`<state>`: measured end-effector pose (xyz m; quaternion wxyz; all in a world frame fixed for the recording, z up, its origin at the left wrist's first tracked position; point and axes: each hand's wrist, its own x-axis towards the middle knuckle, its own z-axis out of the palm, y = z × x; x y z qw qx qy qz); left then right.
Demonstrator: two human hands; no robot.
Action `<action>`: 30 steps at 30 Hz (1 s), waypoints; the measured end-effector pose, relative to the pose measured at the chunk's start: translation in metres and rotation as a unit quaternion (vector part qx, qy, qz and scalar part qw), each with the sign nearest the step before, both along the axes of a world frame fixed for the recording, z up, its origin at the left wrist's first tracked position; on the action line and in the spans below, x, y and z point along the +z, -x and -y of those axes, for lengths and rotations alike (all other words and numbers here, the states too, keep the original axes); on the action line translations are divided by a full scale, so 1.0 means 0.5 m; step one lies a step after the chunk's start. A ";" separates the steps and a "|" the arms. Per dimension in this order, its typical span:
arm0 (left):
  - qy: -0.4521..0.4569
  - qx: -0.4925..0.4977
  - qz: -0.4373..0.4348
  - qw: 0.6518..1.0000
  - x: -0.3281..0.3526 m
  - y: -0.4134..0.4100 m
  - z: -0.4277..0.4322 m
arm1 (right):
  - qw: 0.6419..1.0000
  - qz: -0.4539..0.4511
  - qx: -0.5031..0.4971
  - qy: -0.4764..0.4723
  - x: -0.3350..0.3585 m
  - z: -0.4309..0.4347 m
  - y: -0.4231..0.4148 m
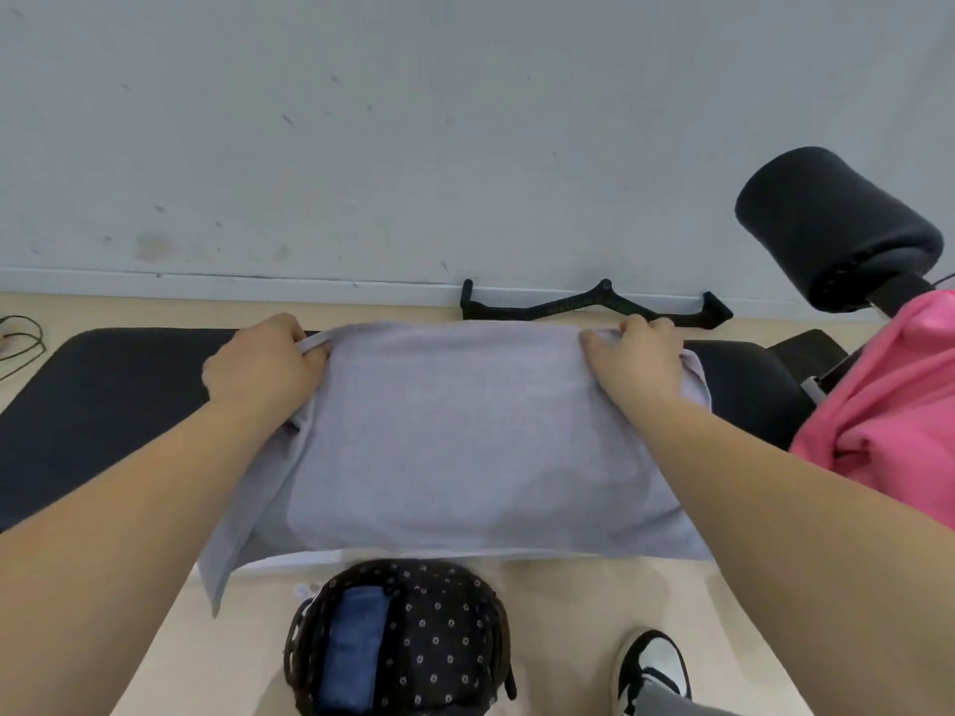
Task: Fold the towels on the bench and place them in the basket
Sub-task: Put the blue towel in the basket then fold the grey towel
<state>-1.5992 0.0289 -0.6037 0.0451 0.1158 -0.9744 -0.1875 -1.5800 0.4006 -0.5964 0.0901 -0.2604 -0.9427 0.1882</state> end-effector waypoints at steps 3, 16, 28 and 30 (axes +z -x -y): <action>-0.022 -0.002 0.025 0.999 0.016 0.012 0.010 | 0.993 -0.025 0.055 -0.100 -0.012 0.047 0.014; -0.317 -0.020 0.127 0.940 0.089 -0.050 0.125 | 0.917 0.194 0.348 0.021 -0.002 0.397 -0.032; -0.068 0.011 0.017 0.997 0.030 0.032 0.181 | 0.918 0.227 0.325 -0.009 -0.011 0.413 -0.031; -0.026 -0.036 -0.052 0.998 0.033 -0.009 0.168 | 0.920 0.226 0.321 -0.015 -0.011 0.416 -0.032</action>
